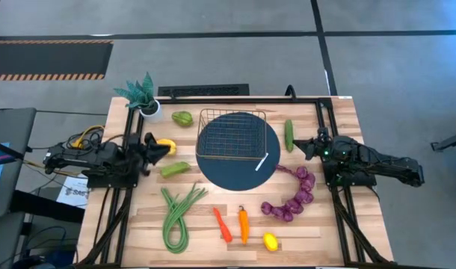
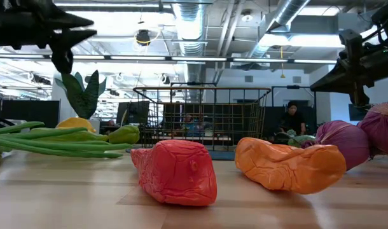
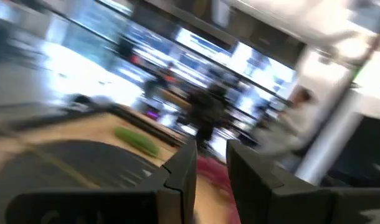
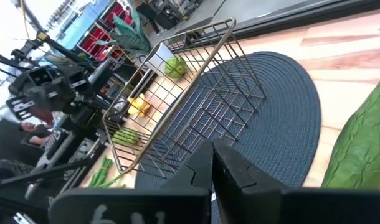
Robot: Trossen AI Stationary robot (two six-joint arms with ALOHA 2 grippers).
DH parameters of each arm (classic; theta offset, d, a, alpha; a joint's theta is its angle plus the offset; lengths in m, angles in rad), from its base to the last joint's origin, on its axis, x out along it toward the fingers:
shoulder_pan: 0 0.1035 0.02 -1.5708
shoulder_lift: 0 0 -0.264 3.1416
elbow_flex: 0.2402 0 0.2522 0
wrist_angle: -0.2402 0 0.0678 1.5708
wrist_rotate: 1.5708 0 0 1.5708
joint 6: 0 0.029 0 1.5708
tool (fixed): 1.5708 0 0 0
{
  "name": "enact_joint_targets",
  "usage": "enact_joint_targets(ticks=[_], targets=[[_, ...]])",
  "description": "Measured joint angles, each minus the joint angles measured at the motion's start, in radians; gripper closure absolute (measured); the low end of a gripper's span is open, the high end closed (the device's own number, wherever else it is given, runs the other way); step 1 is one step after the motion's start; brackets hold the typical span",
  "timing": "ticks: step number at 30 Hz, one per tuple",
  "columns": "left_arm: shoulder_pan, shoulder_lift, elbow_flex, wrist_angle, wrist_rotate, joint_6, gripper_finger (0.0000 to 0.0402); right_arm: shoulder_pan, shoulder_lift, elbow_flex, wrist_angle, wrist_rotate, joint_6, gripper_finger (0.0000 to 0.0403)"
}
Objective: Build produce basket
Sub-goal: Put the yellow starfruit into the wire basket
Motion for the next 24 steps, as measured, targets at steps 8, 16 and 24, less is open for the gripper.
enact_joint_targets(ticks=[8, 16, 24], targets=[[0.0, 0.0, 0.0, 0.201, -0.08, 0.179, 0.0326, 0.0, 0.0, 0.0, -0.005, 0.0, 0.069, 0.0377], [0.0, 0.0, 0.0, 0.333, -0.126, 0.359, 0.0326, 0.0, 0.0, 0.0, -0.005, 0.0, 0.085, 0.0377], [0.0, 0.0, 0.0, 0.332, -0.134, 0.364, 0.0329, 0.0, 0.0, 0.0, -0.004, 0.0, 0.084, 0.0377]])
